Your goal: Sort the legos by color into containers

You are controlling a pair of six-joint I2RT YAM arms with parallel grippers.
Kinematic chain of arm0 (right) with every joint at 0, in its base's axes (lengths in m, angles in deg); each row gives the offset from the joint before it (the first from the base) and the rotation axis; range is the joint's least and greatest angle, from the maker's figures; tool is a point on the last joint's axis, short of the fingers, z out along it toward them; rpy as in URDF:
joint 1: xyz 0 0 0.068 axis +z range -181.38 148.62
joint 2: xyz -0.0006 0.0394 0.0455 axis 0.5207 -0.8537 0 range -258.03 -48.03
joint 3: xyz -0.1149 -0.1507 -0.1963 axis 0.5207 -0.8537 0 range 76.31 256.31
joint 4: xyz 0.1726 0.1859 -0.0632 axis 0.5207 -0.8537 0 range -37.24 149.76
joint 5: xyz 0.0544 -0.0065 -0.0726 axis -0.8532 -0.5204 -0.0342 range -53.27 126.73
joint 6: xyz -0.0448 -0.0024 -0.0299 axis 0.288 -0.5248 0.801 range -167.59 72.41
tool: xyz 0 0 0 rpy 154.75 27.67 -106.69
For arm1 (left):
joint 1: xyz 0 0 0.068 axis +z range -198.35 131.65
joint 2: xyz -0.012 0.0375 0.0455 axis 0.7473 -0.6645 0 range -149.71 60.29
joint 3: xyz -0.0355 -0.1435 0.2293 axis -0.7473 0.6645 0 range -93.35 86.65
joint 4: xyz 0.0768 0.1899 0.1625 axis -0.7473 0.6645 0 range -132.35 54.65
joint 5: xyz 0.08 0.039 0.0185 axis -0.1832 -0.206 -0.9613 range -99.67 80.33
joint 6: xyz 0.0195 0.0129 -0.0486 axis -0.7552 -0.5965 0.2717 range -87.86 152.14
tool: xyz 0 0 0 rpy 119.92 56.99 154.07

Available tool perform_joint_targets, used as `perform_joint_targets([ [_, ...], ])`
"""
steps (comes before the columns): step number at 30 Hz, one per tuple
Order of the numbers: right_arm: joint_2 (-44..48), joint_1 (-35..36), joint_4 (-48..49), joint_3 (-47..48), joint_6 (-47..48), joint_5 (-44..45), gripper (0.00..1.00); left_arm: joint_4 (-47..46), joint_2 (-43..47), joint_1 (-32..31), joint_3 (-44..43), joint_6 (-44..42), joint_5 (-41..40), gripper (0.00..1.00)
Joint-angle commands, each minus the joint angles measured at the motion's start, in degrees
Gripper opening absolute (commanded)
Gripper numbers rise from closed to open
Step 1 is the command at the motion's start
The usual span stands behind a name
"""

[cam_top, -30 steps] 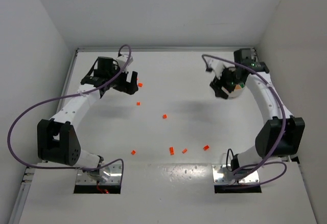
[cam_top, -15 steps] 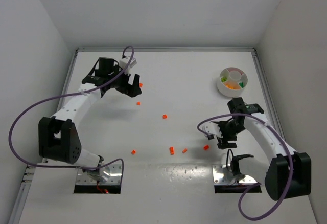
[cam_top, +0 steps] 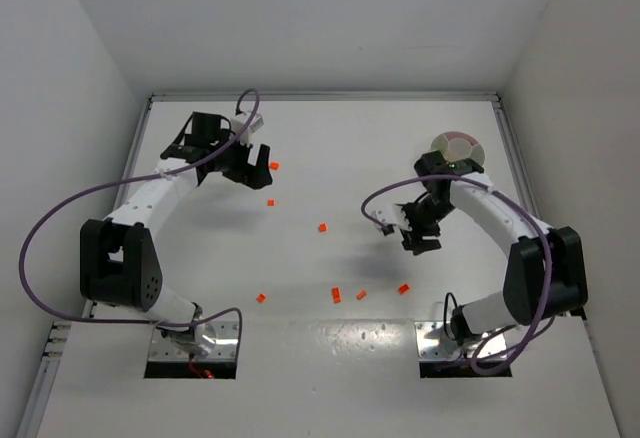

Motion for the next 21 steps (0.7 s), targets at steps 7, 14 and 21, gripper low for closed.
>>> perform_joint_targets([
  [7,6.48,12.53,-3.52,-9.43,0.73,5.69,0.65,-1.89,0.39,3.22,0.01,0.91,-0.29,1.0],
  [14,5.7,21.5,3.78,-13.49,-11.21,9.04,0.65,-1.89,-0.66,4.89,-0.51,2.05,0.23,1.0],
  [21,4.47,29.06,12.39,-19.54,-20.71,13.51,0.57,-1.89,-0.66,5.42,-0.51,2.58,0.23,1.0],
])
